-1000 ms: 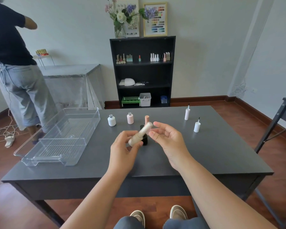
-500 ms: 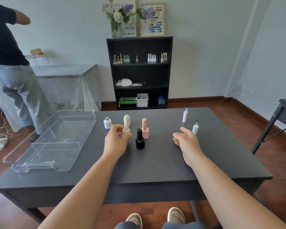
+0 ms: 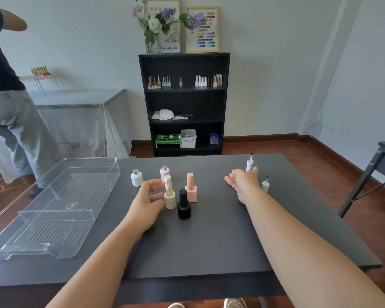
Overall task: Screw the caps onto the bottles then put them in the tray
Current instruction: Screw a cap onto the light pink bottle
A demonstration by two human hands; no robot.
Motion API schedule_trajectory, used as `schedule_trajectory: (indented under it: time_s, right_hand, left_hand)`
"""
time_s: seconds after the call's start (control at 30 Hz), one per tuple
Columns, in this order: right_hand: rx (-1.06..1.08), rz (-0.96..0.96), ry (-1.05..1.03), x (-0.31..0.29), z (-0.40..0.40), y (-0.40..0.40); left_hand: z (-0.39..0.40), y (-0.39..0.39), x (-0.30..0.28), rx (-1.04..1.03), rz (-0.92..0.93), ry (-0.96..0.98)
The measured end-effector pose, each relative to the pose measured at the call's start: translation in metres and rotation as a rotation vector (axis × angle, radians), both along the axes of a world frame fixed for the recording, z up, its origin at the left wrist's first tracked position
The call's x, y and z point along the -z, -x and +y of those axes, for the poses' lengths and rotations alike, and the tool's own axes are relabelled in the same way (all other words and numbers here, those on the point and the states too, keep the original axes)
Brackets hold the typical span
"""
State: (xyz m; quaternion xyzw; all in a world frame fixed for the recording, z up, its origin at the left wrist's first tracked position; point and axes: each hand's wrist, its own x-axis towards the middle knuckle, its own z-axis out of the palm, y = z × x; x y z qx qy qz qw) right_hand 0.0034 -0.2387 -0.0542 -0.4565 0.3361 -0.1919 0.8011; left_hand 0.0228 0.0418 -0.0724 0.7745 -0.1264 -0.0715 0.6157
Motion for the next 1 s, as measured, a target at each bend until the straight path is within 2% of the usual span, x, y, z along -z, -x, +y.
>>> schedule_trajectory:
  time_s: [0.1,0.2,0.37,0.47,0.63,0.8,0.9,1.0]
  right_hand:
    - [0.07,0.062,0.087,0.002,-0.004,-0.01]
    - [0.123,0.115,0.114,0.001,-0.003,-0.014]
    - [0.119,0.197,0.227,0.002,-0.002,-0.017]
    - [0.061,0.268,0.344,0.003,-0.001,-0.019]
    - [-0.002,0.344,0.55,0.002,0.0,-0.019]
    - [-0.184,0.498,0.637,-0.007,0.001,-0.022]
    - [-0.21,0.548,0.677,-0.011,0.003,-0.02]
    - [-0.271,0.554,0.928,-0.012,0.011,-0.012]
  left_hand:
    - [0.002,-0.02,-0.001,-0.085,0.084,0.151]
    - [-0.007,-0.038,-0.001,-0.139,0.155,0.185]
    - [-0.022,-0.055,-0.003,-0.185,0.153,0.039]
    - [-0.026,-0.059,-0.005,-0.211,0.119,-0.109]
    - [-0.029,-0.068,-0.005,-0.169,0.062,-0.218]
    - [-0.031,-0.077,-0.005,-0.133,0.007,-0.306]
    - [-0.033,-0.079,-0.007,-0.123,-0.033,-0.376]
    - [-0.035,-0.077,-0.007,-0.134,-0.053,-0.362]
